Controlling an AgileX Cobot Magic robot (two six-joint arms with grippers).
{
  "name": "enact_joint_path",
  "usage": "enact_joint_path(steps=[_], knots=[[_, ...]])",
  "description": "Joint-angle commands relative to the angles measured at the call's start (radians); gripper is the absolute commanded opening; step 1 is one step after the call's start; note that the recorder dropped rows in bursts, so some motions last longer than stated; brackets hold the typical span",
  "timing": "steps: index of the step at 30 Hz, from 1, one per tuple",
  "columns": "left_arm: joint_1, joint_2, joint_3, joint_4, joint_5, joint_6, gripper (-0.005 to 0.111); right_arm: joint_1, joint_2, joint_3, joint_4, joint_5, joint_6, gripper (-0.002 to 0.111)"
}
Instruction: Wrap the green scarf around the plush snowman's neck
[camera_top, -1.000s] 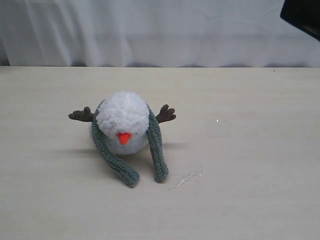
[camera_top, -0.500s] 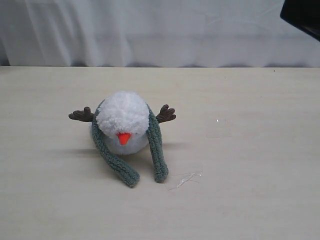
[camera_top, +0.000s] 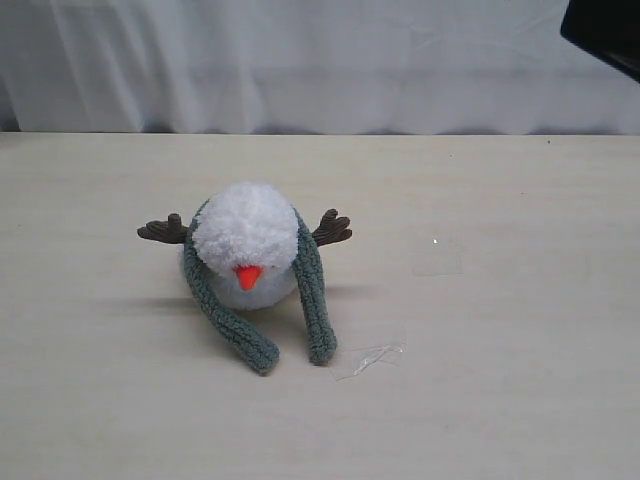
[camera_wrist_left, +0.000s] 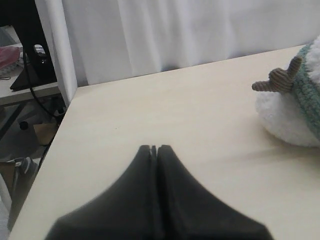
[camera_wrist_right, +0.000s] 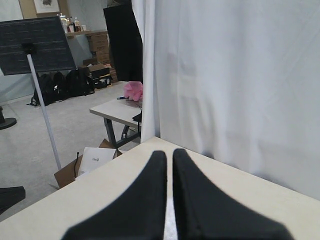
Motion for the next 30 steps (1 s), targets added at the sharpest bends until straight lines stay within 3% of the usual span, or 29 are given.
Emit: enact_joint_path(steps=[1, 30], knots=[[-0.007, -0.002, 0.002, -0.003, -0.002, 0.001, 0.000, 0.001, -0.005, 0.004, -0.005, 0.006, -0.005, 0.004], [-0.007, -0.002, 0.002, -0.003, -0.004, 0.001, 0.000, 0.001, -0.031, 0.004, -0.056, -0.003, -0.002, 0.004]])
